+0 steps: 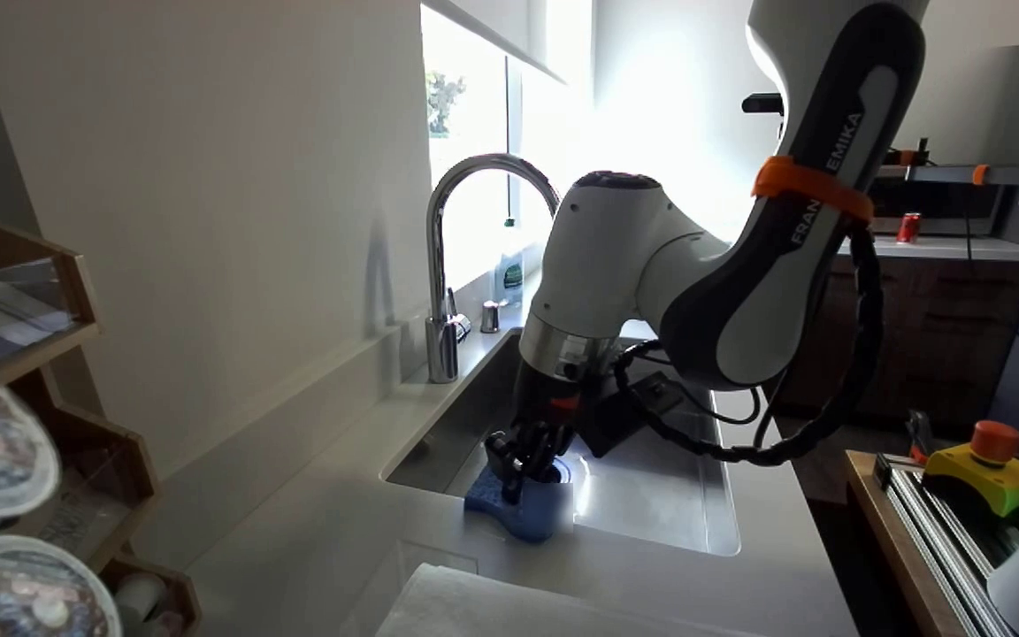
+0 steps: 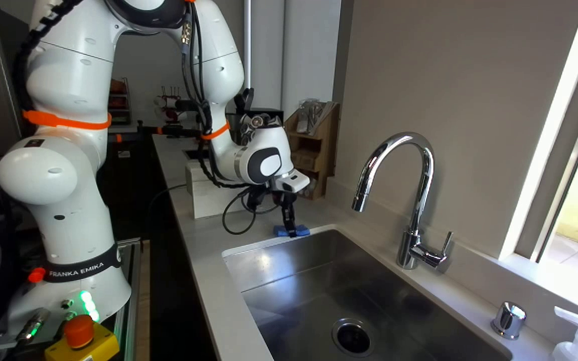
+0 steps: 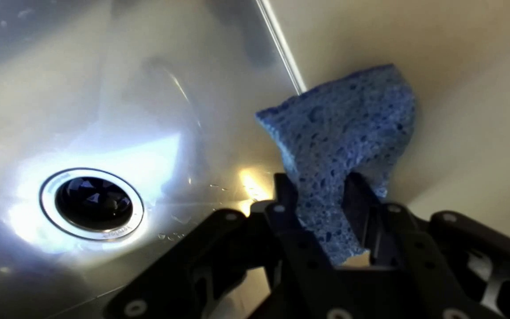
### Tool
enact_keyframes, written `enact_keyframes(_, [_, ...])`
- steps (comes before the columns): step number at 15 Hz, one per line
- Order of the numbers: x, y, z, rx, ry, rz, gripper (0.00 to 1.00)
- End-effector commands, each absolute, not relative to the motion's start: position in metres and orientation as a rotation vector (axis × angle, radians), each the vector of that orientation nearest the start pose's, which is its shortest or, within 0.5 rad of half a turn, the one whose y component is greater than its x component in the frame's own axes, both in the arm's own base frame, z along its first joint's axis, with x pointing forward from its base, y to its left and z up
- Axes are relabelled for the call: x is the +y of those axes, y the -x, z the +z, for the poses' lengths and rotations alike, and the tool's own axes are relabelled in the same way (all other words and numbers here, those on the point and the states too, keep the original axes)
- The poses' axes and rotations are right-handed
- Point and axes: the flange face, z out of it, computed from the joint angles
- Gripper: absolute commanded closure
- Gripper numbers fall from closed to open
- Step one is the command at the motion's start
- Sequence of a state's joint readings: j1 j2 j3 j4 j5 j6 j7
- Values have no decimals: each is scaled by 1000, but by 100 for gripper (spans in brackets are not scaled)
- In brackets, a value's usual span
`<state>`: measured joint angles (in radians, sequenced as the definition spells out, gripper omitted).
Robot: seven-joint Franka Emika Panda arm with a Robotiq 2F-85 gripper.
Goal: Use the blue sponge to wipe the countertop
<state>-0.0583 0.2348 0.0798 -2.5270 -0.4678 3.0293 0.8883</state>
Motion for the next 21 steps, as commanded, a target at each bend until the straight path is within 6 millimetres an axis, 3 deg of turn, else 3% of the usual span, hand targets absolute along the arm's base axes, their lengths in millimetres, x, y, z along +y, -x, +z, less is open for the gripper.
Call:
enact_keyframes(1, [52,-507,190,600,3035,-413,91])
enact_keyframes(6, [65,-535,193,575,3039,-458,91])
enact_keyframes(17, [44,-596,196,654,3029,-564,91])
enact_keyframes(21, [33,-607,197,701,3026,-578,91])
